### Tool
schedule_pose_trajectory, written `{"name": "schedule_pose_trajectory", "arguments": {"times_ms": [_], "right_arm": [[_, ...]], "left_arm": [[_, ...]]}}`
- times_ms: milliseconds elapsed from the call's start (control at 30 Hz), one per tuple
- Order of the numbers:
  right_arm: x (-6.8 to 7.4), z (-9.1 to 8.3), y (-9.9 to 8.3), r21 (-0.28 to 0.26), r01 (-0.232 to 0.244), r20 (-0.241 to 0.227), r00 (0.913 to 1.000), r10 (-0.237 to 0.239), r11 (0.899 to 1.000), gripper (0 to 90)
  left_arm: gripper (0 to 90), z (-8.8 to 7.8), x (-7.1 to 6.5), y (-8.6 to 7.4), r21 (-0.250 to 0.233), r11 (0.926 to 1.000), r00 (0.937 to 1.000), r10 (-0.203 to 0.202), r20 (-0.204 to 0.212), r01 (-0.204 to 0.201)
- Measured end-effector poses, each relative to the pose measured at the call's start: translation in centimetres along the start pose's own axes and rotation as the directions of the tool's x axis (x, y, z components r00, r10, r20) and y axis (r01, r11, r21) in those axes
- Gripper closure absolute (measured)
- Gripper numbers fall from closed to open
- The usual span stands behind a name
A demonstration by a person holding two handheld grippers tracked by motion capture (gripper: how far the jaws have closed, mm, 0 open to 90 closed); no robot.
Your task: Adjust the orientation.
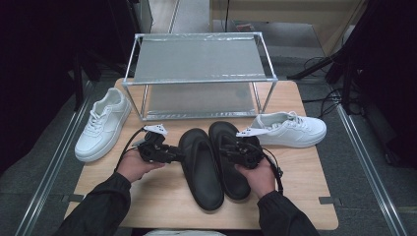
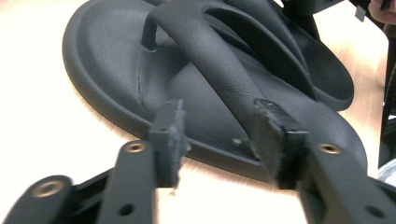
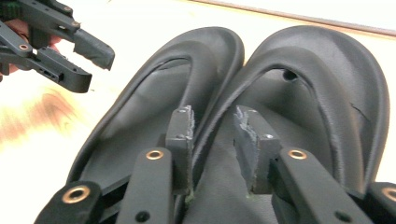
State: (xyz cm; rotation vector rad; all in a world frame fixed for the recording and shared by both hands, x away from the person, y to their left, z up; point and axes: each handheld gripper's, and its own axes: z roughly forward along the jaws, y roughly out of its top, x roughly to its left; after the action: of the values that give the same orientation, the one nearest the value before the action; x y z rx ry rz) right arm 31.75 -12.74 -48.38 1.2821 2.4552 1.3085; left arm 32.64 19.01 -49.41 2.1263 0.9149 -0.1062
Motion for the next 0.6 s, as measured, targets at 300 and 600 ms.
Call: {"name": "schedule_pose_trajectory", "arguments": {"times_ms": [300, 600], "right_arm": [[1.2, -0.1, -0.8, -0.055, 0.053, 0.008, 0.9986, -0.052, 0.997, 56.6], [2.5, 0.5, -1.5, -0.049, 0.033, 0.032, 0.999, -0.032, 0.998, 50.0]], "left_arm": [[39.9, -0.9, -0.8, 0.2, -0.027, 0.999, 0.9993, 0.037, 0.002, -0.037], [37.5, -1.3, -0.7, 0.2, -0.017, 0.9989, 0.999, 0.044, -0.009, -0.044]]}}
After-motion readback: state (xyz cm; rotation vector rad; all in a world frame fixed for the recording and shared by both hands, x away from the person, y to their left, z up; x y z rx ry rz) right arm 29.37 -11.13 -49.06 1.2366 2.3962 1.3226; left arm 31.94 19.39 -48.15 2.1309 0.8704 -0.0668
